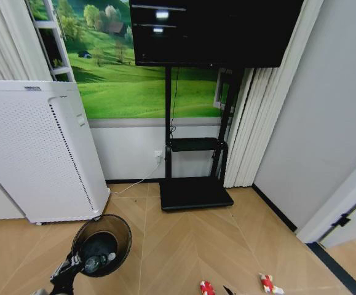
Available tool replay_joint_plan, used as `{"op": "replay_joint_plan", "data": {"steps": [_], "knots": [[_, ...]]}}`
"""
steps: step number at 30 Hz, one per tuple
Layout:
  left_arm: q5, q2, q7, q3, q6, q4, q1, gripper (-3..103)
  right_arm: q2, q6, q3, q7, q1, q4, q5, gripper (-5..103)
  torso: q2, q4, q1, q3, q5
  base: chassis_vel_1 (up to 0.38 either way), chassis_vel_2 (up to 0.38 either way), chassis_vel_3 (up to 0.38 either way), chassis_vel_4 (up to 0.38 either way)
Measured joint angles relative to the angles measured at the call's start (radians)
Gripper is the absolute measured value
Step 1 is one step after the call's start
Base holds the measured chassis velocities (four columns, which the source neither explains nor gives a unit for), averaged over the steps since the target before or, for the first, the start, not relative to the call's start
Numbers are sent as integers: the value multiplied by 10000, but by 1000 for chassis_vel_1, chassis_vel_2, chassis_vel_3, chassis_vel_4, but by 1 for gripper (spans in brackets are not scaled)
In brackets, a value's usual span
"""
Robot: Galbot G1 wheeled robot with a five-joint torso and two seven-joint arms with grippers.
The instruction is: Pick up the trash bin and place the garbage on the floor into it.
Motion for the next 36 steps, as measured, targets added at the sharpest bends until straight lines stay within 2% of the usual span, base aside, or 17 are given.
{"op": "replay_joint_plan", "data": {"steps": [16, 29, 31, 36], "knots": [[-67, 23, 13, -104, -22, -296, 280, 7, 359, -58, -270, 223, 704, -1027, -211, 100, -2, 0, 0, 0, 1, 0, 0, 0, 0], [-183, -20, 90, -113, -70, -22, 145, 7, 499, -216, -427, 454, 841, -1345, -378, 100, -2, 0, 0, 0, 0, 0, 0, 0, 0], [-230, -21, 108, -123, -81, 8, 143, 7, 562, -241, -512, 493, 985, -1476, -420, 100, -2, 2, 0, 0, -13, 0, 0, 0, 0], [-252, -3, 119, -171, -89, 34, 164, 7, 705, -230, -650, 520, 1299, -1867, -541, 100, -1, 6, 1, 0, -18, 0, 0, 0, 0]]}}
